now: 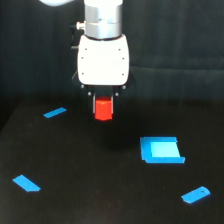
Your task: Pick up the red object from the table
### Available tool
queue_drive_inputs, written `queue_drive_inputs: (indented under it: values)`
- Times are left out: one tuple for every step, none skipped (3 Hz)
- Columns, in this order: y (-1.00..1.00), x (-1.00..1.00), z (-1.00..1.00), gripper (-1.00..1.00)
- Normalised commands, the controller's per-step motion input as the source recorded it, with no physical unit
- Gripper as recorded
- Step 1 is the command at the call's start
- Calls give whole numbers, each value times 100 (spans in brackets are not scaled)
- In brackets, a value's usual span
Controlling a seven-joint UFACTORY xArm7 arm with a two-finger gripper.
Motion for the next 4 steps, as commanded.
queue_drive_inputs:
  values:
    - [5,-1,45,-100]
    - [3,13,20,-100]
    - [0,10,4,-98]
    - [3,4,9,-99]
